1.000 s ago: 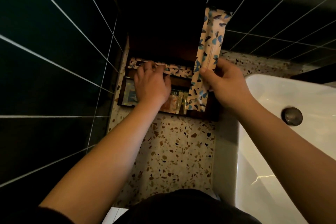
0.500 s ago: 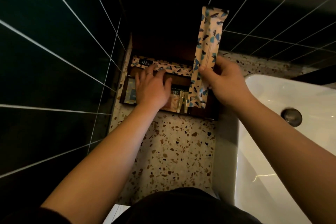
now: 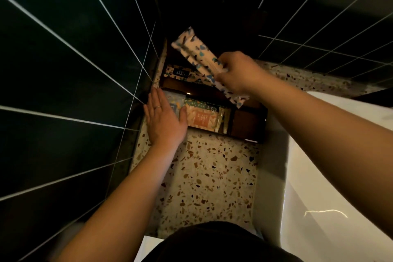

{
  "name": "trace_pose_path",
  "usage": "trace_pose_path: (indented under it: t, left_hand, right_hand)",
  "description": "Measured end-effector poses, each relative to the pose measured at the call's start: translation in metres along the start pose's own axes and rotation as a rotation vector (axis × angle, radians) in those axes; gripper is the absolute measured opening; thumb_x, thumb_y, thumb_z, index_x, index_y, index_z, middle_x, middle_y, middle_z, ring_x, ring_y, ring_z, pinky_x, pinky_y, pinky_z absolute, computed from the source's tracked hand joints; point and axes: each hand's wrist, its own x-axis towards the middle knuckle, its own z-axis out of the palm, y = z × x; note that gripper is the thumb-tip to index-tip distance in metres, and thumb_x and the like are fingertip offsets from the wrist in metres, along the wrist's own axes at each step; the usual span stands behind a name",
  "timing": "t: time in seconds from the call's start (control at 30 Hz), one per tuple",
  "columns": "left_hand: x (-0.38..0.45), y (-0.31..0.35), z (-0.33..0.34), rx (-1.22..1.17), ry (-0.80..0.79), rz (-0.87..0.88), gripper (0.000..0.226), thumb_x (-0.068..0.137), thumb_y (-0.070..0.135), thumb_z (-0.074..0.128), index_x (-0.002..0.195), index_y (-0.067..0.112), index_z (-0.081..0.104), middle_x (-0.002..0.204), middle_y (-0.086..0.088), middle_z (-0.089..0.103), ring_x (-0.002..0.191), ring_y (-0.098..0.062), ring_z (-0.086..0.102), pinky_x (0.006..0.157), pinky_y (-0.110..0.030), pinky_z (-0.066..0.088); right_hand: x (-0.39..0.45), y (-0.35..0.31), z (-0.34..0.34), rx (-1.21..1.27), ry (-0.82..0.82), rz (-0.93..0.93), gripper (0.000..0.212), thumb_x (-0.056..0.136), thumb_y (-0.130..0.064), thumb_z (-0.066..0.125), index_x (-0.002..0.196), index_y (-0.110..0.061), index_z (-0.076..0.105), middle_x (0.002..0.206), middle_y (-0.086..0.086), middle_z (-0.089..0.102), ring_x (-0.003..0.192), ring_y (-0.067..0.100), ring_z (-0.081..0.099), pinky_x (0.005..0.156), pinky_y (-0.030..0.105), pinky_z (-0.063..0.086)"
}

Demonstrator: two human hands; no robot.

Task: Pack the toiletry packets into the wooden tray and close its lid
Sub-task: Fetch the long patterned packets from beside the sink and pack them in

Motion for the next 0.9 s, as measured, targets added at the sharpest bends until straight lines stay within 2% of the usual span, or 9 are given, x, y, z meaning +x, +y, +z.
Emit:
trace_pose_path:
  t: [0.1,0.2,0.3,0.43,0.53,0.63,0.77,0.83,0.9]
  left_hand:
    - [0.0,-0.002,0.001,0.01,0.004,0.007,0.085,0.1,0.049,0.042,0.16,0.006,0.001,0.169,-0.013,0.002,0.156,-0.026,0.003,0.126,-0.04,0.0]
    - [0.0,-0.002,0.001,0.006,0.008,0.0,0.084,0.1,0.049,0.043,0.159,0.006,0.003,0.169,-0.013,0.003,0.156,-0.025,0.004,0.126,-0.039,-0.001]
    - [0.0,0.0,0.002,0.0,0.015,-0.009,0.084,0.1,0.048,0.044,0.159,0.006,0.002,0.169,-0.012,0.003,0.156,-0.025,0.003,0.125,-0.038,-0.003]
    - [0.001,0.0,0.004,0.003,0.029,-0.012,0.085,0.099,0.048,0.045,0.159,0.006,0.004,0.169,-0.013,0.004,0.156,-0.026,0.005,0.125,-0.039,-0.002]
    - [0.001,-0.001,0.005,0.001,0.038,-0.011,0.084,0.099,0.048,0.045,0.159,0.005,0.005,0.169,-0.013,0.005,0.156,-0.025,0.006,0.125,-0.038,-0.003]
    - [0.001,-0.001,0.006,-0.001,0.051,-0.01,0.084,0.099,0.048,0.044,0.16,0.005,0.006,0.169,-0.013,0.006,0.155,-0.025,0.006,0.124,-0.037,-0.004]
    - [0.001,-0.001,0.007,0.003,0.057,-0.013,0.084,0.099,0.05,0.044,0.159,0.005,0.008,0.169,-0.013,0.008,0.155,-0.026,0.007,0.124,-0.037,-0.004]
    - [0.001,-0.001,0.007,0.005,0.061,-0.013,0.084,0.099,0.049,0.044,0.159,0.005,0.008,0.169,-0.014,0.008,0.155,-0.026,0.008,0.124,-0.037,-0.004]
    - [0.002,-0.001,0.007,0.006,0.06,-0.014,0.084,0.099,0.049,0.045,0.159,0.005,0.008,0.169,-0.014,0.008,0.155,-0.026,0.008,0.124,-0.037,-0.004]
  right_hand:
    - [0.015,-0.005,0.012,-0.131,-0.076,0.002,0.052,0.095,-0.022,0.063,0.143,-0.011,0.047,0.135,0.018,0.058,0.116,0.036,0.059,0.077,0.03,0.042]
    - [0.027,-0.009,0.027,-0.217,-0.113,0.017,0.045,0.094,-0.017,0.064,0.137,-0.01,0.052,0.124,0.019,0.062,0.101,0.037,0.062,0.072,0.034,0.047]
    - [0.037,-0.011,0.042,-0.246,-0.129,0.035,0.036,0.093,-0.011,0.063,0.128,-0.009,0.057,0.116,0.017,0.063,0.084,0.031,0.056,0.066,0.034,0.044]
    - [0.046,-0.011,0.058,-0.283,-0.132,0.023,0.036,0.091,-0.007,0.064,0.126,-0.008,0.057,0.118,0.016,0.062,0.096,0.034,0.061,0.068,0.035,0.044]
    - [0.051,-0.013,0.065,-0.327,-0.172,0.012,0.032,0.092,-0.005,0.063,0.124,-0.006,0.056,0.115,0.016,0.062,0.09,0.033,0.059,0.066,0.033,0.043]
    - [0.056,-0.01,0.07,-0.359,-0.195,-0.003,0.031,0.093,-0.005,0.061,0.123,-0.005,0.056,0.102,0.014,0.058,0.08,0.029,0.053,0.063,0.034,0.043]
    - [0.056,-0.007,0.074,-0.456,-0.177,-0.077,0.027,0.093,-0.008,0.061,0.12,-0.005,0.059,0.115,0.017,0.064,0.098,0.035,0.062,0.068,0.035,0.041]
    - [0.054,-0.007,0.077,-0.492,-0.151,-0.103,0.024,0.093,-0.008,0.06,0.117,-0.004,0.062,0.117,0.018,0.064,0.107,0.037,0.061,0.071,0.037,0.04]
    - [0.053,-0.006,0.079,-0.482,-0.128,-0.103,0.03,0.093,-0.012,0.061,0.122,-0.004,0.061,0.123,0.019,0.06,0.113,0.037,0.057,0.075,0.039,0.044]
